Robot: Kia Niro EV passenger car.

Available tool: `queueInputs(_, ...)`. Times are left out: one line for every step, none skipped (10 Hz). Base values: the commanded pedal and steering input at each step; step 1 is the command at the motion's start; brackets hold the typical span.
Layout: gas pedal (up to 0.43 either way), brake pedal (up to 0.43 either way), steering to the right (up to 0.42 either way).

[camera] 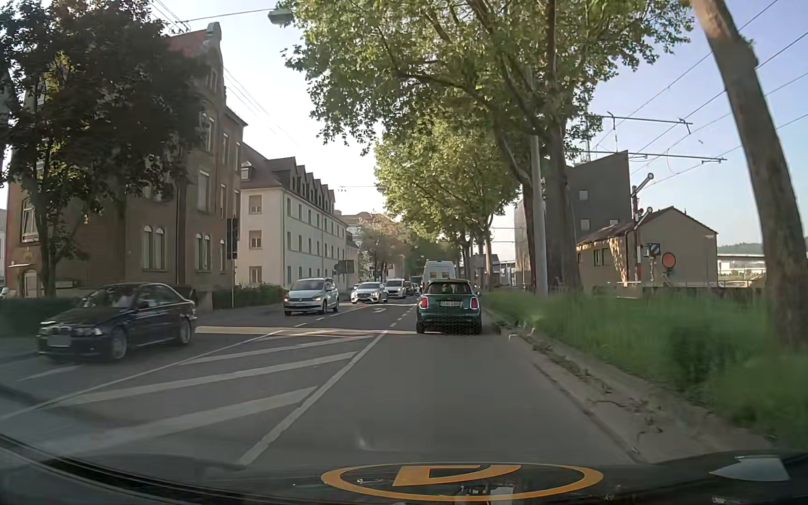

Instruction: Follow the waypoints while adhering to traffic rules and regulations

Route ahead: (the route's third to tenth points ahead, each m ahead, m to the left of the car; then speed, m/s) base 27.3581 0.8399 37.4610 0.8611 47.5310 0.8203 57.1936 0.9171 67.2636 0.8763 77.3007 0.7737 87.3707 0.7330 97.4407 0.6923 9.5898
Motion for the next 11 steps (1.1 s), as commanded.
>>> queueInputs(0.098,0.000,0.001)
queueInputs(0.098,0.000,0.000)
queueInputs(0.110,0.000,0.000)
queueInputs(0.118,0.000,0.000)
queueInputs(0.118,0.000,-0.001)
queueInputs(0.118,0.000,-0.001)
queueInputs(0.118,0.000,-0.001)
queueInputs(0.138,0.000,-0.001)
queueInputs(0.150,0.000,-0.001)
queueInputs(0.157,0.000,-0.001)
queueInputs(0.169,0.000,-0.001)
